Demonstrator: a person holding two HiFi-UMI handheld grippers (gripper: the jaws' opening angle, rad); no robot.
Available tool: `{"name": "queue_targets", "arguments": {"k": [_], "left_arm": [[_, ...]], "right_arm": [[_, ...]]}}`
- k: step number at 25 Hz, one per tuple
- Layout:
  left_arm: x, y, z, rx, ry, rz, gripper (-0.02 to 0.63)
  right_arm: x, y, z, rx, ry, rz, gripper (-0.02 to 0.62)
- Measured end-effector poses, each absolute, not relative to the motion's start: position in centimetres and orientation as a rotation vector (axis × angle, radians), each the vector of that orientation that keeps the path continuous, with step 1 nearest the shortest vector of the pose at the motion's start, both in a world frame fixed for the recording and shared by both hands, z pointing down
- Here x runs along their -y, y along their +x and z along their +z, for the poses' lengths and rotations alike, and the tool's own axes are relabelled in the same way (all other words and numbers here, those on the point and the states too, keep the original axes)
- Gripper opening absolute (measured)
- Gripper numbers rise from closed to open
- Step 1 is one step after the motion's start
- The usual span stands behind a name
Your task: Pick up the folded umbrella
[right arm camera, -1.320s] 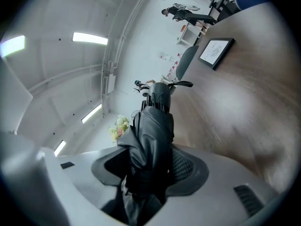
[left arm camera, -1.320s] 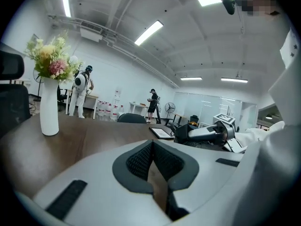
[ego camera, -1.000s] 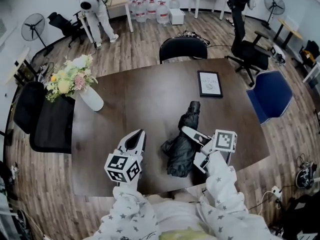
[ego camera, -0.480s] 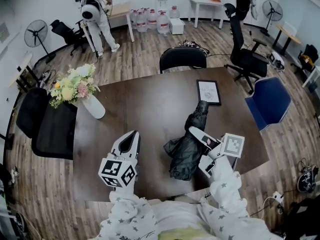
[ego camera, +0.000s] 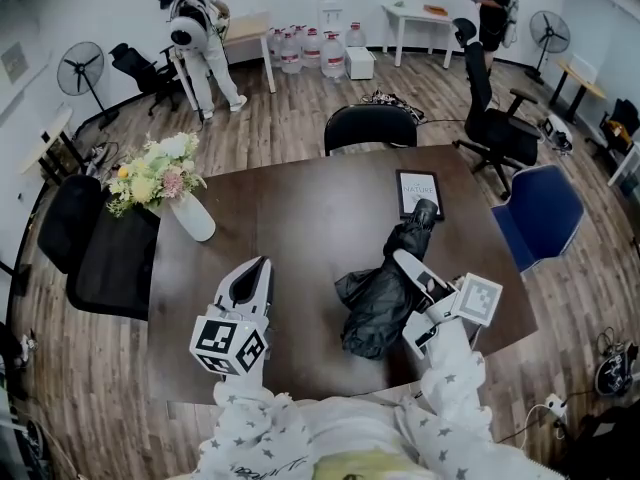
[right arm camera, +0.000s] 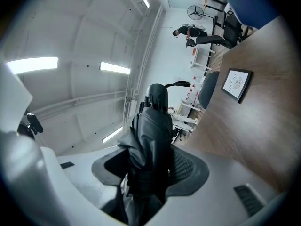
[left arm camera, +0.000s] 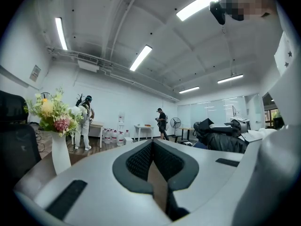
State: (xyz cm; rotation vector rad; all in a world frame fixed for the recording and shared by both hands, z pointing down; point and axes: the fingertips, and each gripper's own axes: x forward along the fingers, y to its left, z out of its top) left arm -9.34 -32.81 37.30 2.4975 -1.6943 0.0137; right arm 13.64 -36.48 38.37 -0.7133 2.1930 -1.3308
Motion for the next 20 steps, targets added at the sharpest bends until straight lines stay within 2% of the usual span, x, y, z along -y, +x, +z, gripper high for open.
{"name": "queue_targets", "arguments": {"k": [20], "left_arm": [[31.8,-9.6,36.8,1.731,2.500,0.017,0.025]], "right_arm": [[35.5,13.9,36.7,-2.225,-0.697,-1.226,0.229]]}}
